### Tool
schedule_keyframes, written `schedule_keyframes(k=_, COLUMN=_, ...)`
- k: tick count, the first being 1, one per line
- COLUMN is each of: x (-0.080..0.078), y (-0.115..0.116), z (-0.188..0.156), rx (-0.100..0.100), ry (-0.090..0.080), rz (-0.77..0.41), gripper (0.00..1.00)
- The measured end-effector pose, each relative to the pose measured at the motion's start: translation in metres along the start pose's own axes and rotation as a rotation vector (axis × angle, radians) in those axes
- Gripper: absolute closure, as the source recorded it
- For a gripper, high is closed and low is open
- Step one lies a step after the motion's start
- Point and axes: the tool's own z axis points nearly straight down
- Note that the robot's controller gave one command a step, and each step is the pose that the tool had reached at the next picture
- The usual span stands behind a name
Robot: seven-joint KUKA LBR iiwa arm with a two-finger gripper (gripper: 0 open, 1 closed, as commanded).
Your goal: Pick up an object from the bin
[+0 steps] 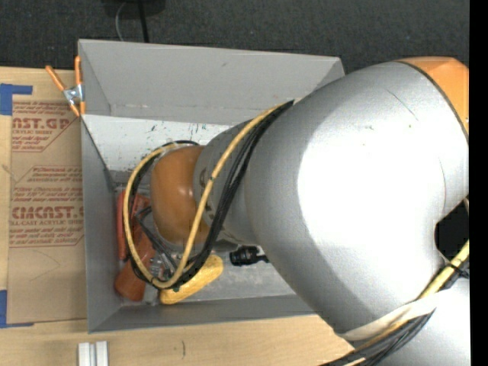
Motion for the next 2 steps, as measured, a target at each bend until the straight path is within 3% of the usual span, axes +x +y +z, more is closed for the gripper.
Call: schedule_keyframes(k=2, x=0.0015, y=-0.0014, z=-0.0073, rx=0.002, ry=0.003, rz=0.001, gripper=1.00)
